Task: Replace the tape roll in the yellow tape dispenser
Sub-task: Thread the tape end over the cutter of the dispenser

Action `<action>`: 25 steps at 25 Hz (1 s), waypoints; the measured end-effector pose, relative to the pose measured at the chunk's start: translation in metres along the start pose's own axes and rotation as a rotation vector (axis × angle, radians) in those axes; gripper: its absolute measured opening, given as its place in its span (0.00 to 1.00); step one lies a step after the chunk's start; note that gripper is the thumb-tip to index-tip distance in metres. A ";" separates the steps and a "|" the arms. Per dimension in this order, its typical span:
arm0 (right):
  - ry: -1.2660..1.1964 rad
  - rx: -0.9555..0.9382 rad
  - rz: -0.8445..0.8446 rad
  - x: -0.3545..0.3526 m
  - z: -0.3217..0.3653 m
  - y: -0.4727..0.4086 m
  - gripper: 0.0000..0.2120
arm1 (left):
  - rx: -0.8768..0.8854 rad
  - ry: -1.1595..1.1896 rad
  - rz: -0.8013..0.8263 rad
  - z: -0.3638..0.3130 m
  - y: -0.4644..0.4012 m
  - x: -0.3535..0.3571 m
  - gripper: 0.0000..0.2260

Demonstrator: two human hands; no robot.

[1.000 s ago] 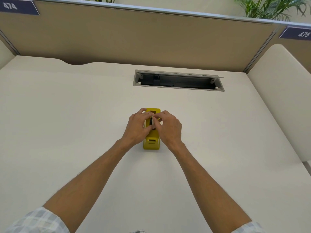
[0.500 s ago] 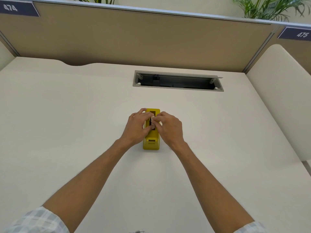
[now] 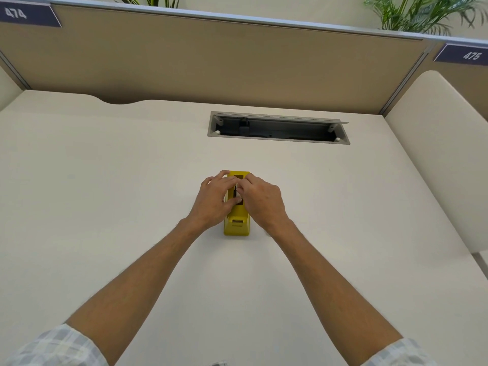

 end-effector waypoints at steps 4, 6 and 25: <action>0.011 0.018 0.041 0.005 -0.002 0.001 0.02 | 0.003 0.010 -0.001 -0.002 0.001 -0.001 0.16; 0.010 0.023 0.077 0.008 -0.002 0.001 0.04 | -0.003 0.025 -0.006 -0.004 0.002 -0.002 0.17; -0.041 0.060 0.175 0.016 0.002 0.011 0.05 | -0.082 0.118 -0.024 0.014 0.011 0.002 0.22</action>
Point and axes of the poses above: each hand's wrist, its own y-axis away from the middle knuckle, its own x-axis out of the palm, z = x × y, the point moved 8 cm from there along -y, towards the middle knuckle, and after that the axes turned 9 degrees about y, right-handed, at the moved point
